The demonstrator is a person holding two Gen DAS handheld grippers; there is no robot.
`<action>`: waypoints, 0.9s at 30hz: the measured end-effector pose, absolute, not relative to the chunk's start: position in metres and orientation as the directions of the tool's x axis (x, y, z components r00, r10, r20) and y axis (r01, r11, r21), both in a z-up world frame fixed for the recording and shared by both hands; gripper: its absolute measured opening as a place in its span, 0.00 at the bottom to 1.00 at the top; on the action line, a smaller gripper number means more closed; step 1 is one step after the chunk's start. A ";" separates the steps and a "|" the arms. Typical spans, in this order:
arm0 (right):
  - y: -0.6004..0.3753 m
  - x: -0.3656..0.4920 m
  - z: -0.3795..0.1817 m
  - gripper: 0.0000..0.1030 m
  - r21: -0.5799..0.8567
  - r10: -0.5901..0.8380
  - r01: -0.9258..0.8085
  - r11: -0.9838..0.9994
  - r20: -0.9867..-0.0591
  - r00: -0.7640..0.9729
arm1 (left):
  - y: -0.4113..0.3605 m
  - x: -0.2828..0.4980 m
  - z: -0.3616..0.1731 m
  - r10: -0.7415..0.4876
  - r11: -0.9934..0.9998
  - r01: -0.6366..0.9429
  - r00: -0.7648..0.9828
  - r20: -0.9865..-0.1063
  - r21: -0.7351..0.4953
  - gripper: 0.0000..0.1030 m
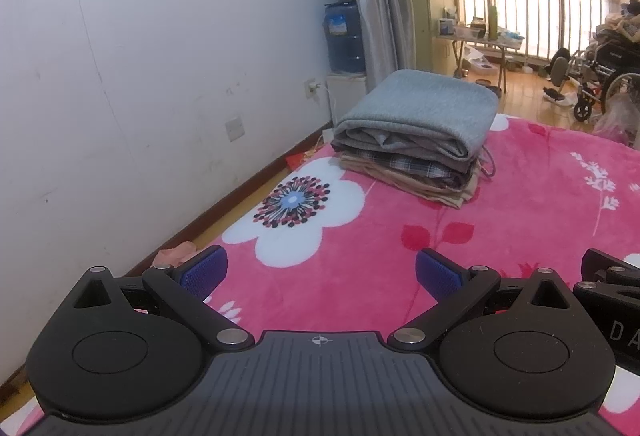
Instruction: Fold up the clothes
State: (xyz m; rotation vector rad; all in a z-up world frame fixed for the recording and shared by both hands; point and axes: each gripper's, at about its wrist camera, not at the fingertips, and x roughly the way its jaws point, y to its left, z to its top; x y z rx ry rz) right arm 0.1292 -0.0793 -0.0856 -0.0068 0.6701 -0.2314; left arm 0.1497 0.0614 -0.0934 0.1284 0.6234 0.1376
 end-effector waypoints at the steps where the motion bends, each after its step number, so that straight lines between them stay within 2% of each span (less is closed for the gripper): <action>1: -0.079 0.129 -0.086 1.00 -0.081 -0.214 0.209 0.974 -0.615 0.759 | 0.062 0.150 -0.093 0.167 0.983 -0.090 0.803 -0.572 0.161 0.98; 27: -0.075 0.130 -0.082 1.00 -0.082 -0.212 0.205 0.975 -0.611 0.763 | 0.064 0.152 -0.093 0.171 0.982 -0.095 0.805 -0.568 0.162 0.98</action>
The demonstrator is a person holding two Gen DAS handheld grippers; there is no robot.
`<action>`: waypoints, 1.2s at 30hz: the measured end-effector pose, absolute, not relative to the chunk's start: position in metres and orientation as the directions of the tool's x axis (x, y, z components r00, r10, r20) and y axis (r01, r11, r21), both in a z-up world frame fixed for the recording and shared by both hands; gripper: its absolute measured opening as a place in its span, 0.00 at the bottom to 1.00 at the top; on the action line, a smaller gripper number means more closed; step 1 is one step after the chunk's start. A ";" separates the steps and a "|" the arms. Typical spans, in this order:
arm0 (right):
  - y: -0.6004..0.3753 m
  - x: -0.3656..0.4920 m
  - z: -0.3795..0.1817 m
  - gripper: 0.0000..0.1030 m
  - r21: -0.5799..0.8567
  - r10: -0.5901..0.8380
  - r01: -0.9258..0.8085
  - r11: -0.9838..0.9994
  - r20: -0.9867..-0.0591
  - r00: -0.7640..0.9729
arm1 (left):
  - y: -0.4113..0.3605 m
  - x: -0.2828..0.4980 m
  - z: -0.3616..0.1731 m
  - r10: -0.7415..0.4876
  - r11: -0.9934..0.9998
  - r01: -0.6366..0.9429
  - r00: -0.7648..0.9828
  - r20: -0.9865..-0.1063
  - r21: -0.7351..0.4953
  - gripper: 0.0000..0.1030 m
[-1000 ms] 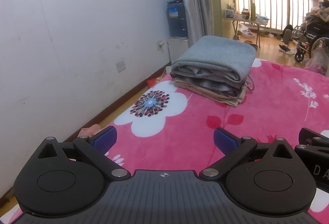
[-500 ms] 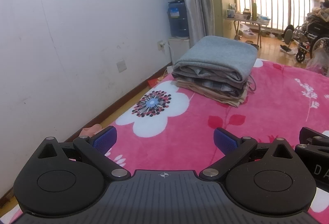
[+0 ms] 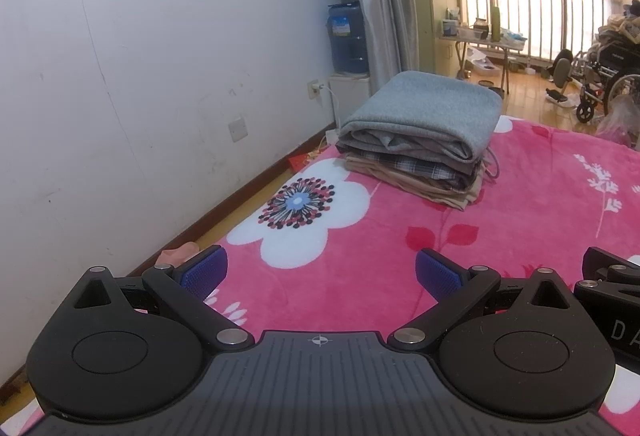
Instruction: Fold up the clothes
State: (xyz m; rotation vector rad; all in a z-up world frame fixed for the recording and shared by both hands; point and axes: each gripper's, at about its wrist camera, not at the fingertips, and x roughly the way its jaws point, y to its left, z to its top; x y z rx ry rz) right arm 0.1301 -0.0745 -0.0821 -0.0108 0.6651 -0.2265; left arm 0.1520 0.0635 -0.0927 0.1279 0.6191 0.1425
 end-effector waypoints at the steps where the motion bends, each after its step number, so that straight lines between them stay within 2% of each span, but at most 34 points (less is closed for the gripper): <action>1: -0.074 0.130 -0.082 1.00 -0.082 -0.212 0.205 0.975 -0.611 0.763 | 0.064 0.152 -0.093 0.171 0.982 -0.095 0.805 -0.568 0.161 0.98; 36: -0.076 0.130 -0.084 1.00 -0.073 -0.208 0.208 0.975 -0.614 0.762 | 0.064 0.153 -0.093 0.174 0.982 -0.095 0.803 -0.570 0.166 0.98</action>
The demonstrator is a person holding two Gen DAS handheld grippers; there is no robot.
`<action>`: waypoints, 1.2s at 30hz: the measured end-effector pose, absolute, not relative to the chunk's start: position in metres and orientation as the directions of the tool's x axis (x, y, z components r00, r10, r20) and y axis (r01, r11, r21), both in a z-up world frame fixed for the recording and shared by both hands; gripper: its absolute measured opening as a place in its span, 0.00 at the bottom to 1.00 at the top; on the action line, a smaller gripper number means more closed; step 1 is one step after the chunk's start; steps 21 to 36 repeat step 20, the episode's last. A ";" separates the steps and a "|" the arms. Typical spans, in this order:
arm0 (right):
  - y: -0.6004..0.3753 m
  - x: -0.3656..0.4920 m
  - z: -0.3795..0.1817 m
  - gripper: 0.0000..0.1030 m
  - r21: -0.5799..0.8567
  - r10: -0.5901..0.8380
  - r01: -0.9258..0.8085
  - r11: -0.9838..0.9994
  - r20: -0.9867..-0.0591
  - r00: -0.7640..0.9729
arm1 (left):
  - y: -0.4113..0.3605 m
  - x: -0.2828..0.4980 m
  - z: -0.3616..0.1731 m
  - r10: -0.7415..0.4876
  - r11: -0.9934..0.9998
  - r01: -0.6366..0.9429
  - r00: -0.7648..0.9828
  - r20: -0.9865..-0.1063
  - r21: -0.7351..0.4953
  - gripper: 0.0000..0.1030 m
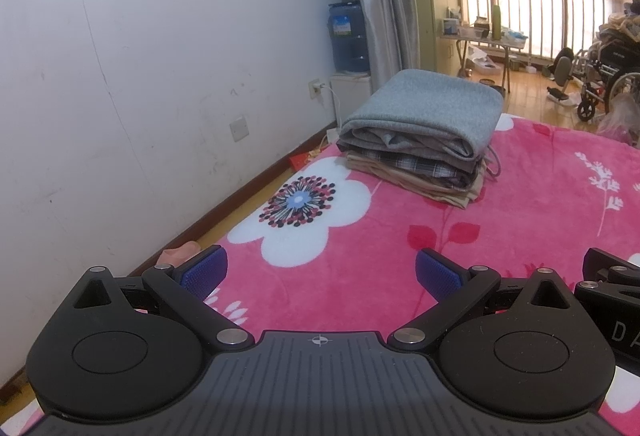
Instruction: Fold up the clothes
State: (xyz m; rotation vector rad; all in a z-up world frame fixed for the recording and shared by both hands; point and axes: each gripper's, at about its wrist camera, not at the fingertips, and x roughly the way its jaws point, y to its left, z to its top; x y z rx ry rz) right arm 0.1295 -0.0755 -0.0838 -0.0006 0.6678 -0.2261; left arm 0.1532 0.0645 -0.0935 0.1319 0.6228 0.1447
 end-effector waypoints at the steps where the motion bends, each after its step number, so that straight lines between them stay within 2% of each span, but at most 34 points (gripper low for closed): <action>1: -0.076 0.129 -0.084 1.00 -0.073 -0.207 0.207 0.976 -0.614 0.762 | 0.064 0.153 -0.093 0.174 0.981 -0.095 0.802 -0.571 0.167 0.98; 36: -0.071 0.132 -0.083 1.00 -0.078 -0.206 0.201 0.976 -0.612 0.763 | 0.067 0.153 -0.094 0.179 0.981 -0.100 0.803 -0.568 0.168 0.98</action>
